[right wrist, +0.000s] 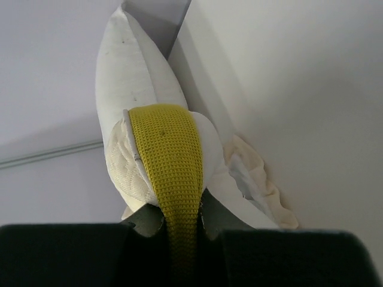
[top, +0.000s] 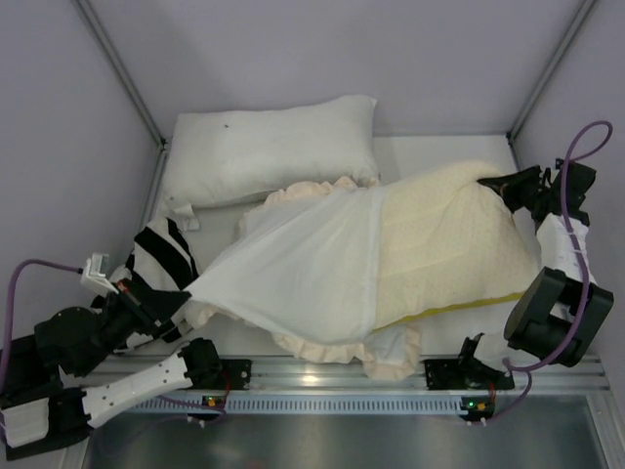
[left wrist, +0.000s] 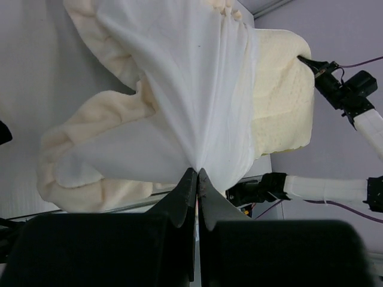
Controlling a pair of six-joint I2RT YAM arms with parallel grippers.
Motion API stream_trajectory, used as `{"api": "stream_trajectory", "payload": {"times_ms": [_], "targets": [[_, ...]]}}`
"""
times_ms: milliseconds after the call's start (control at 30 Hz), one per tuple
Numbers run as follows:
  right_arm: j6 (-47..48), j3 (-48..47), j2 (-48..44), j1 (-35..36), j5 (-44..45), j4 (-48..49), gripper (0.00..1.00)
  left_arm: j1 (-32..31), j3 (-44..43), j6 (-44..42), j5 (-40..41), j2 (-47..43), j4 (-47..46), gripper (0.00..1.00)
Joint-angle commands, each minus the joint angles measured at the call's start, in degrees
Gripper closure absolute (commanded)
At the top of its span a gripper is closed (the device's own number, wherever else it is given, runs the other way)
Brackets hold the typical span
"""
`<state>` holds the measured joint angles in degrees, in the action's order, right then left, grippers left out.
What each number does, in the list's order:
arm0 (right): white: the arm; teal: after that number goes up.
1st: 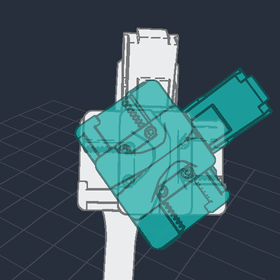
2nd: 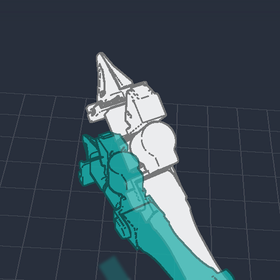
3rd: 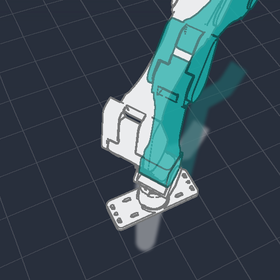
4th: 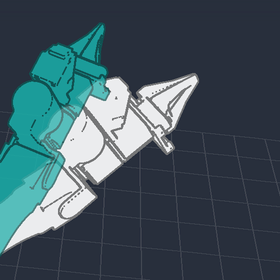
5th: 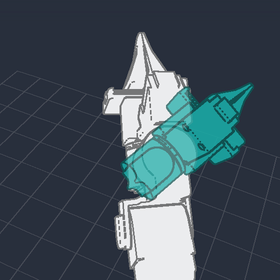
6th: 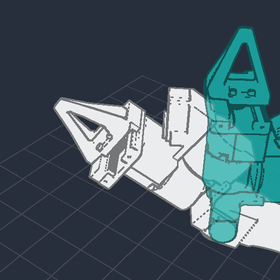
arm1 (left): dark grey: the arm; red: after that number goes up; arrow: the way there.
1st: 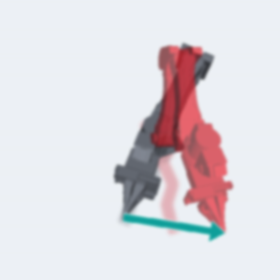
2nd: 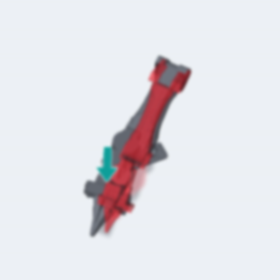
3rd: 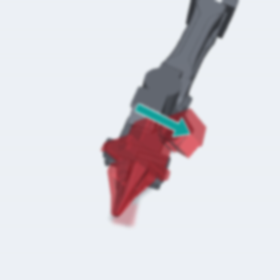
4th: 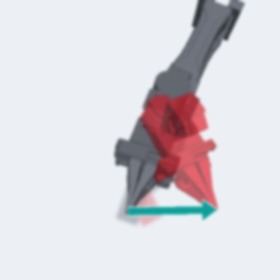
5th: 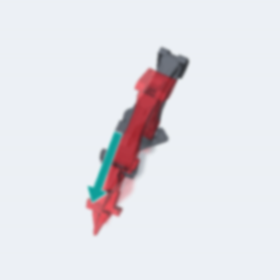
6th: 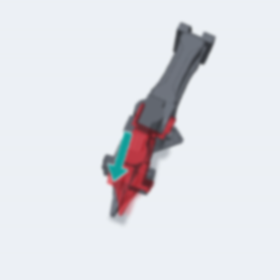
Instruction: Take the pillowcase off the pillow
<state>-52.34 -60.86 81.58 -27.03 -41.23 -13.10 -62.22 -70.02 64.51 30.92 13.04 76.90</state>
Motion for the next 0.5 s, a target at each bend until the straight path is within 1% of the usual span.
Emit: {"api": "stream_trajectory", "payload": {"times_ms": [0,67,133,167,200,233,267,300,333,367,467], "targets": [[-4.88,-4.00,-0.98,-1.37,5.91,12.49,1.00,0.69,-1.62,-0.62,1.43,-0.38,9.32,1.00],[-4.53,-3.92,-1.60,0.74,5.38,14.51,1.00,0.69,0.31,-1.05,0.47,1.54,7.66,1.00],[-2.78,-3.65,-2.74,3.63,4.76,14.07,1.00,0.61,4.87,-3.93,-3.74,4.43,3.80,1.00],[-2.07,-3.48,-3.70,4.60,4.41,13.55,1.00,0.60,6.63,-5.26,-5.59,5.76,-1.70,1.00],[-0.94,-2.95,-4.14,5.57,4.15,13.28,1.00,0.60,10.30,-6.58,-9.78,7.08,-4.89,0.97],[-0.40,-2.43,-4.85,7.32,4.23,13.19,1.00,0.69,12.17,-9.11,-12.00,8.48,-8.14,0.66],[0.12,-1.90,-5.64,8.03,4.32,13.19,1.00,0.61,13.75,-10.18,-14.11,11.80,-11.22,0.41],[1.00,-0.68,-7.12,8.91,4.67,13.19,1.00,0.60,15.94,-11.06,-16.83,13.92,-15.86,0.11],[1.70,-0.23,-7.83,10.14,4.67,12.50,1.00,0.60,16.57,-12.64,-17.38,15.86,-17.47,0.01],[2.41,0.04,-8.97,10.76,4.76,10.92,1.00,0.60,16.84,-13.35,-17.29,20.05,-18.45,0.01],[4.61,1.36,-10.65,12.70,3.45,8.98,1.00,0.60,14.13,-16.86,-14.05,26.49,-19.51,0.01]]}}
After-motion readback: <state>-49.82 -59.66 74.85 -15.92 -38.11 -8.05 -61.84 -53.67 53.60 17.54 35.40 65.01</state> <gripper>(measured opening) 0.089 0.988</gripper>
